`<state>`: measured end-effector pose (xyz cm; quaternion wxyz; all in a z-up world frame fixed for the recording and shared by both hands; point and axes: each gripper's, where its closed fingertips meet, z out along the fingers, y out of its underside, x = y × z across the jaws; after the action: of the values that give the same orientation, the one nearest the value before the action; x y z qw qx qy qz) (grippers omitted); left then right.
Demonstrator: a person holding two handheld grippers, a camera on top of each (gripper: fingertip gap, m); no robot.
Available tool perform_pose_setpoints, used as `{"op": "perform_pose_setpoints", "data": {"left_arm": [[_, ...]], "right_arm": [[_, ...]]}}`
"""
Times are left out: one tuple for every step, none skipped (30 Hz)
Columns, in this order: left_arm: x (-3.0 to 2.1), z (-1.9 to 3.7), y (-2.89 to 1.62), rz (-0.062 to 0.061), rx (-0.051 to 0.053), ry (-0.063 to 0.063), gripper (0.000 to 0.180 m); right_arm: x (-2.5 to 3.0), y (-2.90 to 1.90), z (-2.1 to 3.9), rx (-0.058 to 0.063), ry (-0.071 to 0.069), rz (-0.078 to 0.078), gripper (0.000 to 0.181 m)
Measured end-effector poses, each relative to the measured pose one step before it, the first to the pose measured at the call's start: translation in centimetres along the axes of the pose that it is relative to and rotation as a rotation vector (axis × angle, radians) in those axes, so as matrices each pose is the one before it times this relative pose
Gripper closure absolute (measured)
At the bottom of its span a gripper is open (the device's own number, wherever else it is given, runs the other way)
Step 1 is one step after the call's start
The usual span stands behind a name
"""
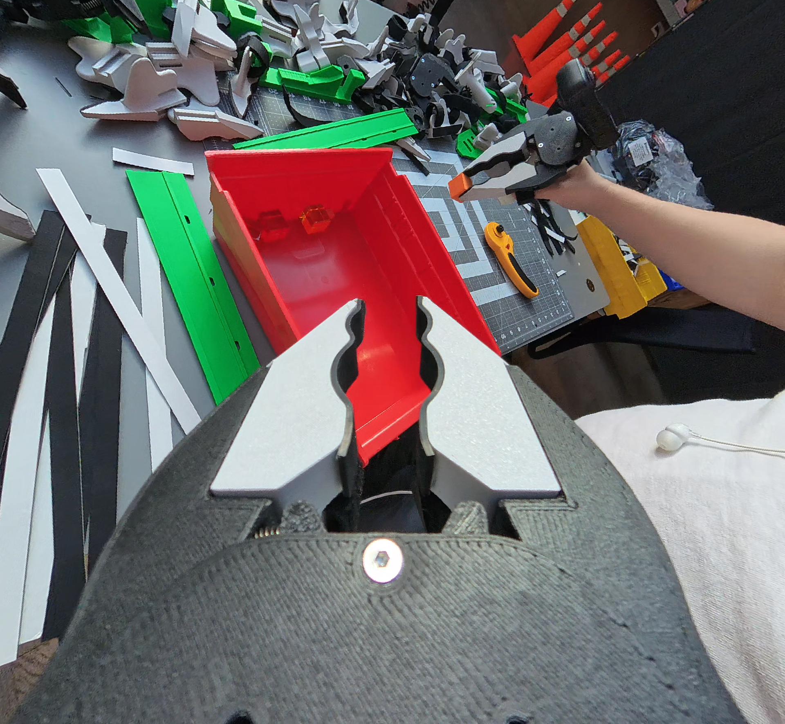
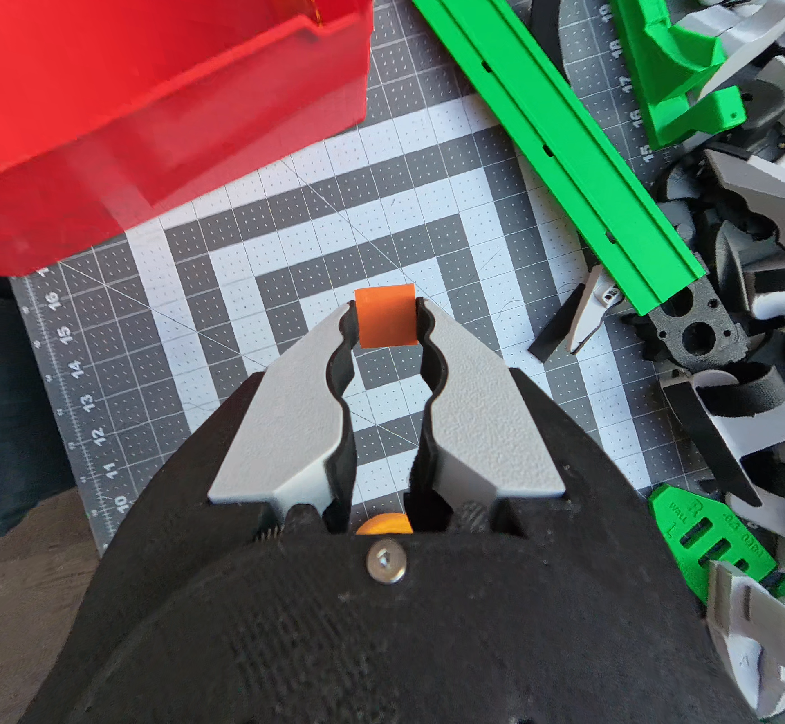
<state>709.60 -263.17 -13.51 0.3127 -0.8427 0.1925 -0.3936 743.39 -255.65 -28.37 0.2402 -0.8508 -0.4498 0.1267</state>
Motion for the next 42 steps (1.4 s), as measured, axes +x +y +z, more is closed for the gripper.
{"op": "perform_pose_setpoints", "data": {"left_arm": [[0.184,-0.009,0.222,0.0083,-0.0100,-0.0182,0.157],[0.054,-0.006,0.259,0.0097,-0.0084,-0.0262,0.157],[0.056,0.059,0.319,0.0103,-0.0103,-0.0266,0.157],[0.174,0.133,0.357,0.0081,-0.0131,-0.0180,0.157],[0.304,0.168,0.329,0.0037,-0.0121,-0.0087,0.157],[0.381,0.176,0.239,0.0004,-0.0071,-0.0027,0.157],[0.377,0.120,0.144,-0.0013,-0.0024,-0.0007,0.157],[0.347,0.103,0.073,-0.0016,0.0007,-0.0012,0.157],[0.285,0.062,0.025,-0.0007,0.0024,-0.0024,0.157],[0.235,0.007,-0.004,0.0007,0.0025,-0.0037,0.157],[0.166,0.015,-0.020,0.0011,0.0023,-0.0044,0.157],[0.122,0.013,-0.041,0.0001,0.0026,-0.0029,0.157],[0.102,-0.010,-0.070,-0.0009,0.0038,-0.0006,0.157],[0.045,-0.010,-0.064,-0.0020,0.0041,-0.0015,0.157],[0.046,-0.045,-0.084,-0.0024,0.0039,-0.0007,0.157],[0.085,-0.036,-0.097,-0.0023,0.0047,0.0004,0.157],[0.078,-0.028,-0.082,-0.0017,0.0040,0.0000,0.157],[0.079,-0.030,-0.049,-0.0004,0.0030,-0.0002,0.158],[0.064,0.002,-0.002,0.0006,0.0014,-0.0009,0.158],[0.011,0.022,0.082,0.0010,-0.0023,-0.0027,0.158],[0.022,0.038,0.134,0.0007,-0.0042,-0.0012,0.158],[0.053,0.079,0.113,-0.0015,-0.0034,0.0024,0.158],[0.069,0.086,0.076,-0.0036,-0.0016,0.0042,0.158],[0.103,0.082,0.023,-0.0037,0.0007,0.0045,0.158],[0.072,0.050,-0.003,-0.0028,0.0025,0.0036,0.158],[0.062,0.033,-0.035,-0.0021,0.0029,0.0032,0.158],[0.046,0.024,-0.005,-0.0013,0.0012,0.0016,0.158],[-0.014,0.043,0.032,-0.0005,-0.0011,0.0002,0.158],[0.001,0.041,0.048,-0.0003,-0.0018,0.0005,0.158],[-0.010,0.025,0.013,-0.0015,-0.0005,0.0015,0.158],[0.014,0.017,0.007,-0.0022,0.0005,0.0018,0.158],[-0.022,0.016,-0.016,-0.0017,0.0012,0.0012,0.158],[-0.017,0.011,-0.011,-0.0017,0.0008,0.0004,0.158],[-0.012,-0.016,-0.003,-0.0016,0.0010,0.0006,0.158],[0.002,-0.009,-0.004,-0.0022,0.0010,0.0009,0.158],[0.021,0.007,0.008,-0.0022,0.0010,0.0012,0.158],[-0.001,-0.003,0.014,-0.0014,0.0006,0.0006,0.158],[-0.029,-0.002,0.027,-0.0005,-0.0009,-0.0011,0.158],[-0.016,-0.010,0.072,-0.0005,-0.0021,-0.0015,0.158],[-0.022,0.011,0.084,-0.0011,-0.0021,-0.0007,0.158],[-0.026,0.013,0.068,-0.0020,-0.0020,-0.0003,0.158],[-0.023,-0.006,0.043,-0.0020,-0.0004,-0.0002,0.158]], "right_arm": [[0.220,0.735,0.889,-0.0312,-0.0009,-0.0308,0.155],[0.092,0.667,0.776,-0.0214,-0.0073,-0.0250,0.155],[0.016,0.639,0.664,-0.0185,-0.0121,-0.0125,0.155],[0.121,0.579,0.548,-0.0171,-0.0026,-0.0112,0.155],[0.067,0.413,0.428,-0.0131,-0.0007,-0.0176,0.155],[-0.105,0.150,0.379,-0.0040,-0.0087,-0.0158,0.155],[-0.112,0.005,0.327,-0.0003,-0.0076,-0.0108,0.155],[0.055,0.086,0.317,-0.0083,0.0034,-0.0156,0.155],[-0.124,0.084,0.304,-0.0079,-0.0070,-0.0147,0.155],[-0.147,0.055,0.274,-0.0077,-0.0101,-0.0080,0.155],[0.023,0.196,0.250,-0.0128,0.0007,-0.0094,0.155],[0.018,0.180,0.194,-0.0098,0.0011,-0.0056,0.155],[-0.100,0.065,0.179,-0.0002,-0.0084,0.0004,0.155],[0.101,0.175,0.111,-0.0088,0.0053,-0.0024,0.155],[0.105,0.156,0.063,-0.0079,0.0066,-0.0087,0.155],[-0.010,0.041,0.037,-0.0001,-0.0029,-0.0048,0.155],[0.012,0.058,0.031,-0.0016,-0.0031,0.0007,0.155],[0.052,-0.002,0.029,0.0026,-0.0011,0.0028,0.155],[-0.028,-0.124,0.021,0.0085,-0.0047,0.0064,0.155],[0.079,-0.046,0.062,-0.0002,0.0032,0.0000,0.155],[0.137,0.093,0.080,-0.0077,0.0077,-0.0054,0.155],[0.001,0.025,0.085,-0.0029,-0.0031,0.0037,0.155],[-0.032,-0.076,0.007,0.0039,-0.0063,0.0068,0.155],[0.009,0.054,0.031,-0.0018,-0.0022,0.0010,0.155],[0.008,-0.030,-0.003,0.0036,-0.0023,0.0025,0.155],[0.004,-0.011,0.020,0.0022,-0.0019,0.0044,0.155],[-0.011,-0.008,0.006,0.0020,-0.0004,-0.0026,0.155],[-0.006,0.037,-0.016,-0.0001,-0.0013,-0.0039,0.155],[-0.001,-0.001,0.001,-0.0005,-0.0048,0.0040,0.155],[-0.011,0.008,0.006,-0.0015,-0.0052,0.0041,0.155],[0.006,0.002,0.020,-0.0010,-0.0040,-0.0023,0.155],[-0.009,-0.014,0.007,0.0008,-0.0041,-0.0023,0.155],[0.023,0.031,0.007,-0.0013,-0.0058,0.0011,0.155],[0.021,0.004,0.017,-0.0011,-0.0067,0.0010,0.155],[-0.026,0.010,0.005,-0.0009,-0.0059,-0.0023,0.155],[-0.007,0.008,0.016,-0.0017,-0.0040,-0.0023,0.155],[0.022,0.019,0.021,-0.0022,-0.0017,-0.0018,0.155],[0.034,0.010,0.025,-0.0018,-0.0006,0.0000,0.155],[0.011,0.017,0.024,-0.0011,0.0006,-0.0008,0.155],[-0.003,0.031,0.031,-0.0004,0.0011,-0.0011,0.155],[-0.027,0.135,0.099,-0.0059,-0.0003,0.0004,0.153],[-0.099,0.144,0.147,-0.0071,-0.0032,0.0034,0.149]]}}
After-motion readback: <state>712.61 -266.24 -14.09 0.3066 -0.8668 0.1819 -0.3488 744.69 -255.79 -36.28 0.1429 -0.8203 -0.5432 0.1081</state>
